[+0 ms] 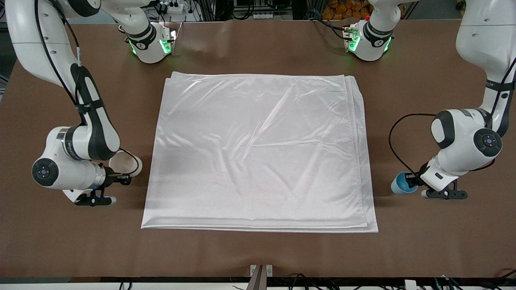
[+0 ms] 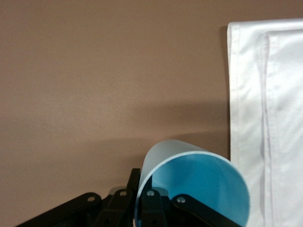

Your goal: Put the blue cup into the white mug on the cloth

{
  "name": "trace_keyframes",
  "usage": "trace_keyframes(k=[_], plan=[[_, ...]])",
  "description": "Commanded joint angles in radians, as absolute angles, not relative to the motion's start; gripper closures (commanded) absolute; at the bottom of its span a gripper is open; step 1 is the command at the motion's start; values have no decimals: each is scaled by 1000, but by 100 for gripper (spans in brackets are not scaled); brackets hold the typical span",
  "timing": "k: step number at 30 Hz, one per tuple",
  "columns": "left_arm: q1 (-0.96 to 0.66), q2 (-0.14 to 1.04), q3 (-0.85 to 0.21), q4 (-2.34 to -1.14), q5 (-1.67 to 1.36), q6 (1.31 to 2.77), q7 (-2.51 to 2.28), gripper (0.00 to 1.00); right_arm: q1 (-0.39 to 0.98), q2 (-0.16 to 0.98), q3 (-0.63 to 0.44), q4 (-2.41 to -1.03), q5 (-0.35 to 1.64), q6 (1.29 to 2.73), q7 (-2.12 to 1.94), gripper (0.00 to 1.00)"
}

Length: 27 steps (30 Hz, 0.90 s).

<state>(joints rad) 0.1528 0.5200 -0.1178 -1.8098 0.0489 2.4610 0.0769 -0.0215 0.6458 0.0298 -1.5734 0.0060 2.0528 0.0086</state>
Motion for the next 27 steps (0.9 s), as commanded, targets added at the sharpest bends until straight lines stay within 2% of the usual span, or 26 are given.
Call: trace_keyframes(k=[1,11,27], plan=[[156,440,-126,-1822,69,2392,95,100,26,637,31,-1517,15,1957,121,100],[153,350,-155,-1792,61,2244,101,100,84,617,35,-1516,202,1960,192,100],[152,287,-207,-1714,52,2076,91,100,331,618,32,-1500,198,2052,669,100]])
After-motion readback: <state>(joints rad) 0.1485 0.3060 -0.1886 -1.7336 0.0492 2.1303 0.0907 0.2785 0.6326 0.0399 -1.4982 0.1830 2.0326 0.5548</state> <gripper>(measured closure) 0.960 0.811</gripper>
